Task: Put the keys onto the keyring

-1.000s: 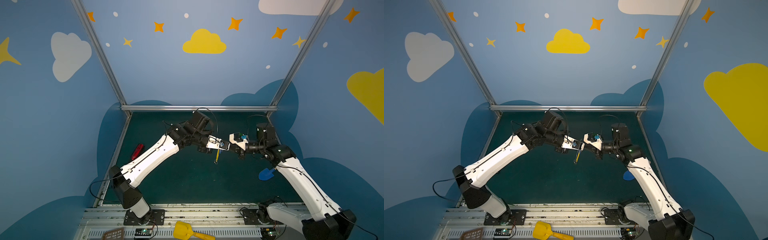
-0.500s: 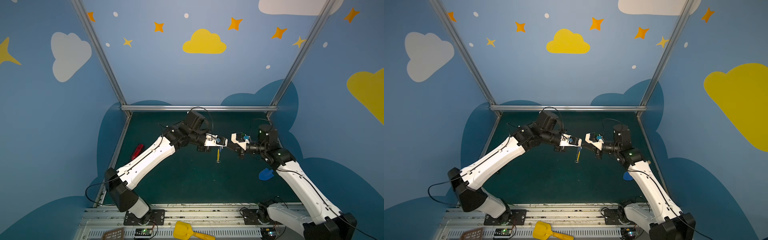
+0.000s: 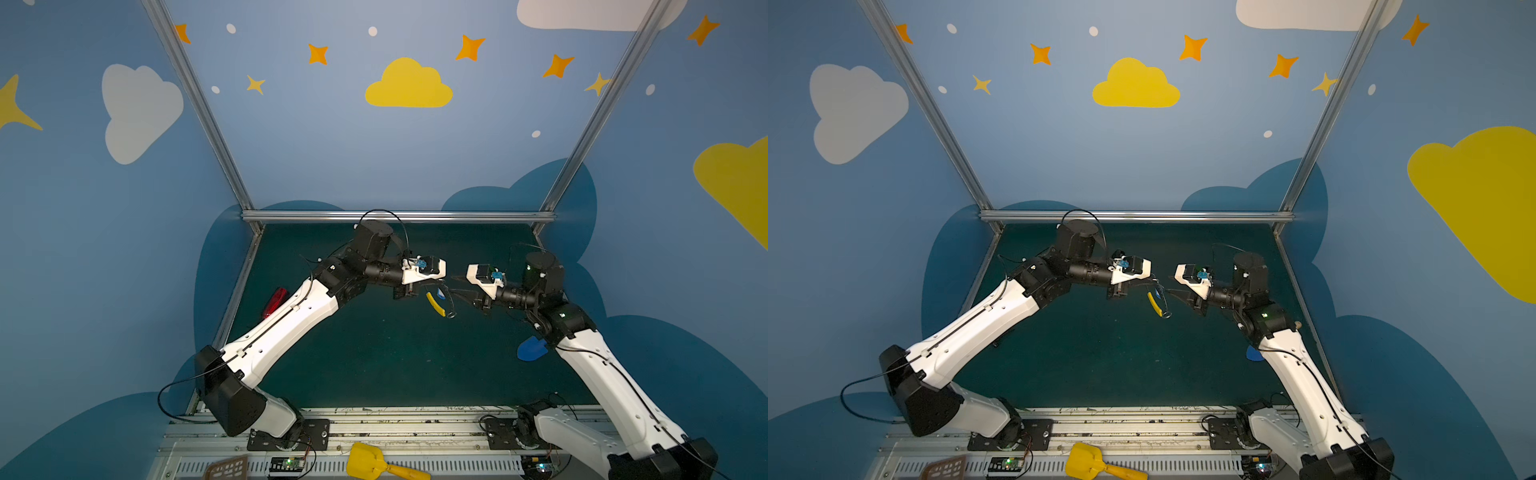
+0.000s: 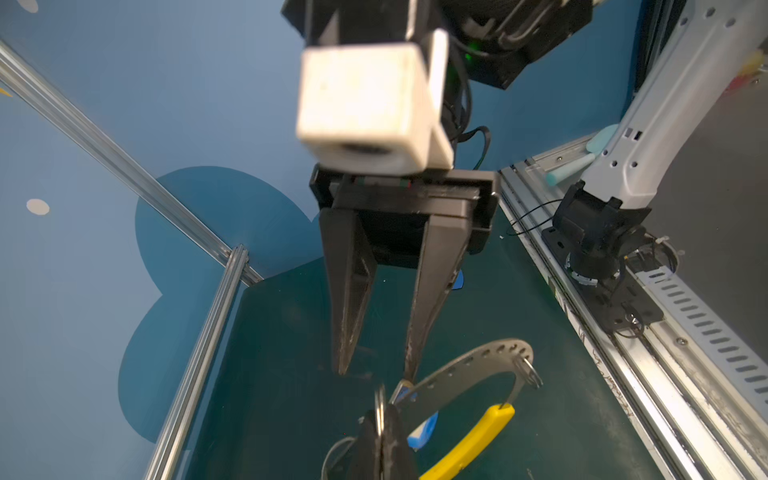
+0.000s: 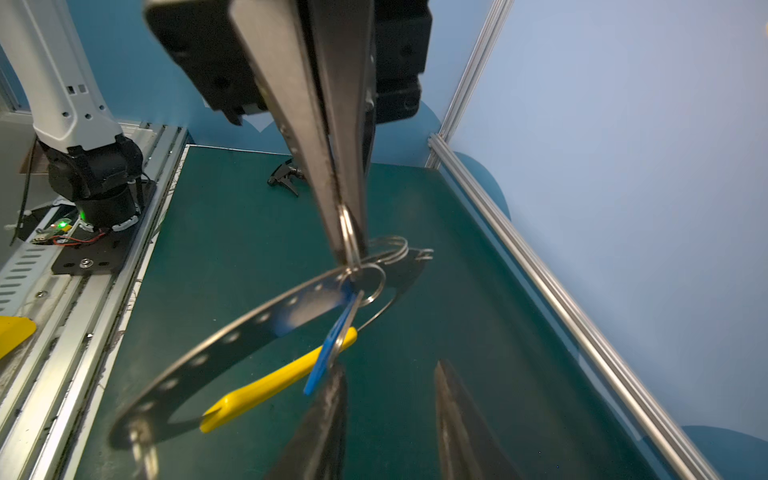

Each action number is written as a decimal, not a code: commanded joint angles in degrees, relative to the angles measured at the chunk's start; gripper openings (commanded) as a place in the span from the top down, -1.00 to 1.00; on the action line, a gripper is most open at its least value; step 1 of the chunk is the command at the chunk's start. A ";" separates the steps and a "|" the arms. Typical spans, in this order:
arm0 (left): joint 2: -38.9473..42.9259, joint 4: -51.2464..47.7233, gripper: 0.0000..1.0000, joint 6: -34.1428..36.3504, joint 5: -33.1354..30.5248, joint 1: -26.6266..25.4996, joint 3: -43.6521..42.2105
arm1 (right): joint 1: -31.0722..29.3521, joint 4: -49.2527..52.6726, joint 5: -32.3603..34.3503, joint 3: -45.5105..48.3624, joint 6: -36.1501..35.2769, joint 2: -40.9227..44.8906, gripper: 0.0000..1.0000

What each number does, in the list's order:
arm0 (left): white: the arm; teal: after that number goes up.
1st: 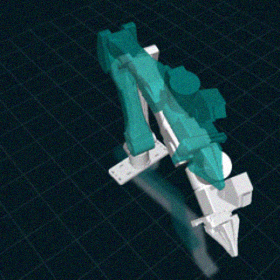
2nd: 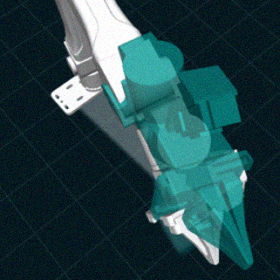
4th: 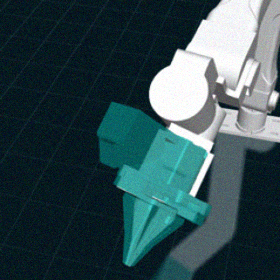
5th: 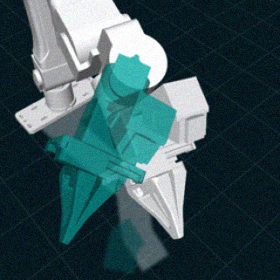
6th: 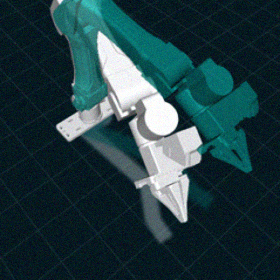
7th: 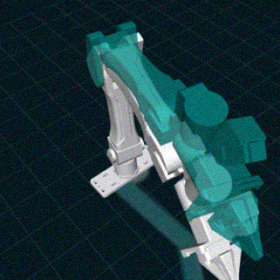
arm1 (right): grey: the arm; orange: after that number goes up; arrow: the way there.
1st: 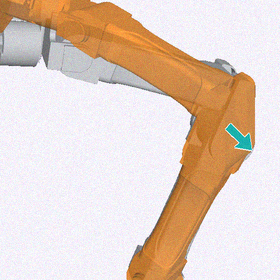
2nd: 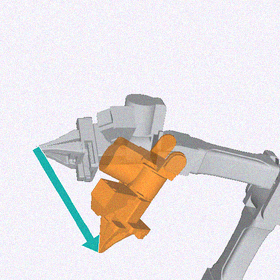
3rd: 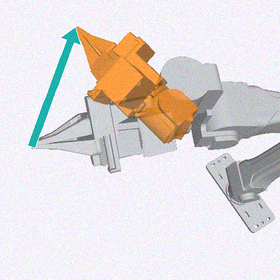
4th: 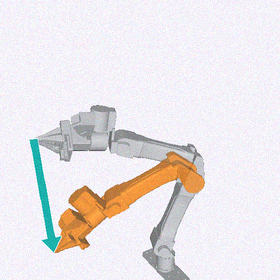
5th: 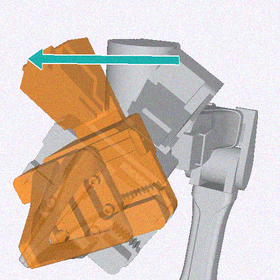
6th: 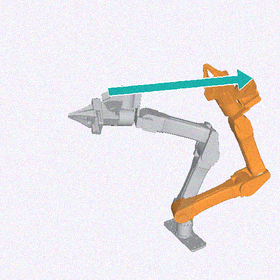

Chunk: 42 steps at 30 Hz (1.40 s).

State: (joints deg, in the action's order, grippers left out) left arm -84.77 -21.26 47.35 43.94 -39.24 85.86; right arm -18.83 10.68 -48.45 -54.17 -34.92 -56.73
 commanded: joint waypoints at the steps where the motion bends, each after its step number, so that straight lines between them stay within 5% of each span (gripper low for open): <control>1: 1.10 5.41 0.93 -4.11 3.36 0.73 -0.63 | 0.18 -3.47 -0.86 0.28 1.24 2.23 0.32; 15: 0.57 9.74 0.93 -7.53 6.82 0.95 -2.02 | -0.16 -5.16 -5.14 -4.19 3.23 -2.41 0.55; 31: -0.39 9.21 0.93 -7.10 6.55 0.65 -1.76 | -0.29 -9.84 -9.57 -3.83 7.01 -1.85 0.56; 42: -0.45 8.34 0.93 -6.49 6.23 0.30 -1.58 | -0.75 -10.53 -12.17 -4.35 7.94 -3.56 0.84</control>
State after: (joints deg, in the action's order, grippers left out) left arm -85.14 -13.08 40.47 49.41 -38.70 84.07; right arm -19.00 0.89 -58.74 -56.53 -27.62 -59.68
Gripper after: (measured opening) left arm 0.047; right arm 0.087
